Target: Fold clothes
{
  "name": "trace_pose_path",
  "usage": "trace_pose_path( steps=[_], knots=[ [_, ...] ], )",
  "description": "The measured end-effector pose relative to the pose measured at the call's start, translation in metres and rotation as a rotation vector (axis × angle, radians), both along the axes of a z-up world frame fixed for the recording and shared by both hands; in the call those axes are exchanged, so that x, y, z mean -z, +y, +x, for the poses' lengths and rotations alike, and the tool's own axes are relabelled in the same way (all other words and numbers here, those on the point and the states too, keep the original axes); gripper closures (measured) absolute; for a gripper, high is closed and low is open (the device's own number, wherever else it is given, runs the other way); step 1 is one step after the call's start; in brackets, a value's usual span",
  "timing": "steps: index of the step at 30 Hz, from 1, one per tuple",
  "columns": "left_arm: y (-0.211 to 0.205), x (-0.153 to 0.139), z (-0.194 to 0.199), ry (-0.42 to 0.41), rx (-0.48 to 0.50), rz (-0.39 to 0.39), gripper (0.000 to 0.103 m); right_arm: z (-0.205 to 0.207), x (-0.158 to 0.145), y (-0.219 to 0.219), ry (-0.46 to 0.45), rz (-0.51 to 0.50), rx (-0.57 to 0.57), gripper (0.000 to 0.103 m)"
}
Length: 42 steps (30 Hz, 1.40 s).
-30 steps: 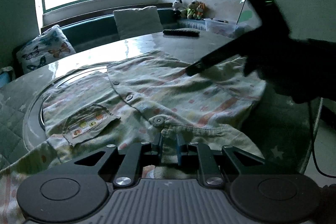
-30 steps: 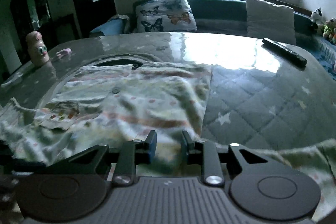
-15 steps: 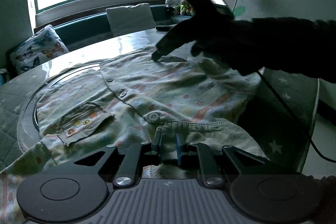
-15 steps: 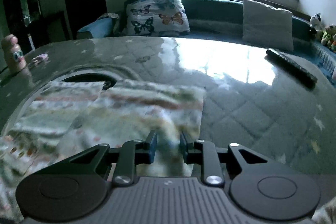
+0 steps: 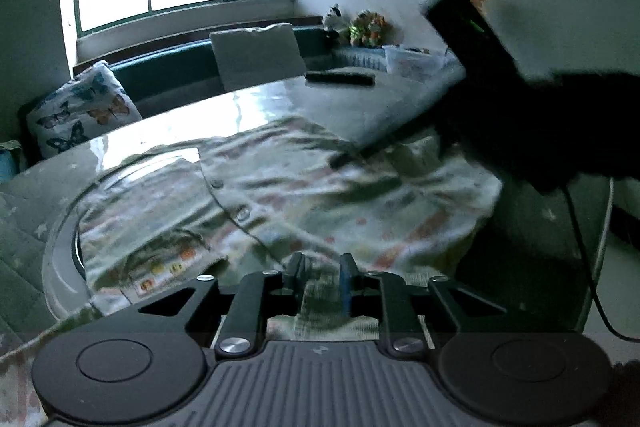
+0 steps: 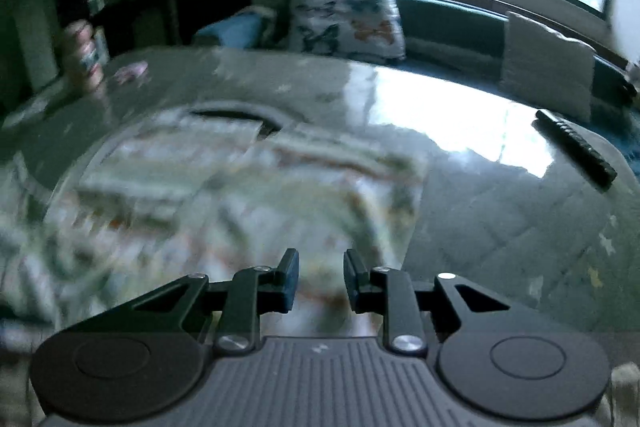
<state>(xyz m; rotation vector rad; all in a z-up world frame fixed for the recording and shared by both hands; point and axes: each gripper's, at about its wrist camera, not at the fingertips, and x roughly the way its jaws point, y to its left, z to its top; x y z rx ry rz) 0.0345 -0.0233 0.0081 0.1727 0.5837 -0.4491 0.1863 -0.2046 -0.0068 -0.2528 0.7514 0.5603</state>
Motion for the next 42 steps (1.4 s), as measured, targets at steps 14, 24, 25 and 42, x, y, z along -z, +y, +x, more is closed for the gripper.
trace_pose_path(
  steps=[14,24,25,42],
  knots=[
    [-0.042,-0.004,0.035,0.022,0.027,0.002,0.082,-0.102,0.004,-0.021,-0.010,0.013,-0.022,0.074],
    [-0.073,0.010,0.033,0.064,0.103,0.024,0.082,-0.107,-0.009,-0.117,-0.046,0.063,0.346,0.070],
    [-0.074,0.010,0.032,0.064,0.105,0.023,0.081,-0.102,-0.008,-0.129,-0.055,0.056,0.398,0.070],
    [-0.093,0.003,0.033,0.068,0.134,0.041,0.077,-0.066,0.020,-0.230,-0.048,0.138,0.778,0.092]
  ],
)
